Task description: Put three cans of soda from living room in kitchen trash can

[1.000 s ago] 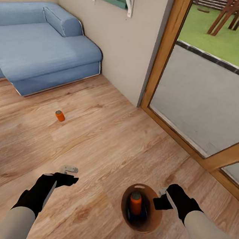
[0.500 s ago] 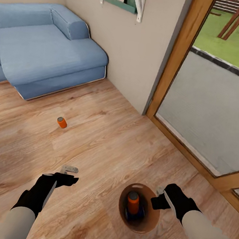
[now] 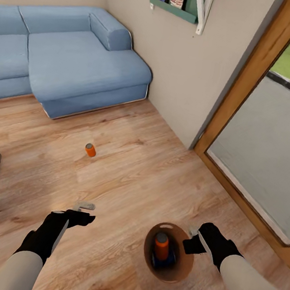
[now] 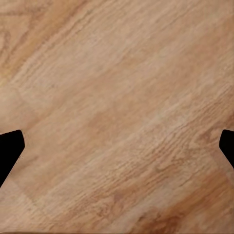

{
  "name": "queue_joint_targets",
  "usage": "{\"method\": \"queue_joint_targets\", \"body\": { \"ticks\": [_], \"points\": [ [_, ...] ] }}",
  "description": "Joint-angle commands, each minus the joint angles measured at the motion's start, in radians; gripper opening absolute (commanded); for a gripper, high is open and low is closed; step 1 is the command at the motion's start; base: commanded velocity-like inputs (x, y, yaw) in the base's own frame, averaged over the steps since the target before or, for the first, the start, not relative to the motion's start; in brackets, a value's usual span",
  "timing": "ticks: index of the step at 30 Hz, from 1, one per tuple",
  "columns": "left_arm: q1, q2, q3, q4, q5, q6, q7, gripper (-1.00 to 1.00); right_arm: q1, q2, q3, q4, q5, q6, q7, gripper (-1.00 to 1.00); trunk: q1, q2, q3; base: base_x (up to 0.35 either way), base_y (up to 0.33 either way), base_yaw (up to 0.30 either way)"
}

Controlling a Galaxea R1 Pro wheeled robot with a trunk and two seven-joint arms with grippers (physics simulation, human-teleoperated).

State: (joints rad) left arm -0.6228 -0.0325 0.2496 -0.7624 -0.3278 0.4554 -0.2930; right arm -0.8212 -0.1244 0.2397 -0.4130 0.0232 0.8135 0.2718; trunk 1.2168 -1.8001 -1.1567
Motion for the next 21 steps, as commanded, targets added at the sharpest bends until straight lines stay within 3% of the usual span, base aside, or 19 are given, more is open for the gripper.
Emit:
{"method": "queue_joint_targets", "body": {
  "ticks": [1,10,21],
  "points": [
    [0.0,0.0,0.0,0.0,0.0,0.0,0.0,1.0,0.0,0.0,-0.001,0.0,-0.017,0.003,0.007,-1.0,0.0,0.0,0.0,0.091,0.0,0.253],
    [0.0,0.0,0.0,0.0,0.001,0.0,0.0,1.0,0.0,0.0,-0.002,0.0,-0.017,0.004,0.007,-1.0,0.0,0.0,0.0,0.111,0.0,0.231],
    [0.0,0.0,0.0,0.0,0.001,0.0,-0.001,1.0,0.0,0.001,0.0,0.0,-0.017,0.01,0.007,-1.0,0.0,0.0,0.0,0.297,0.0,0.022]
  ]
}}
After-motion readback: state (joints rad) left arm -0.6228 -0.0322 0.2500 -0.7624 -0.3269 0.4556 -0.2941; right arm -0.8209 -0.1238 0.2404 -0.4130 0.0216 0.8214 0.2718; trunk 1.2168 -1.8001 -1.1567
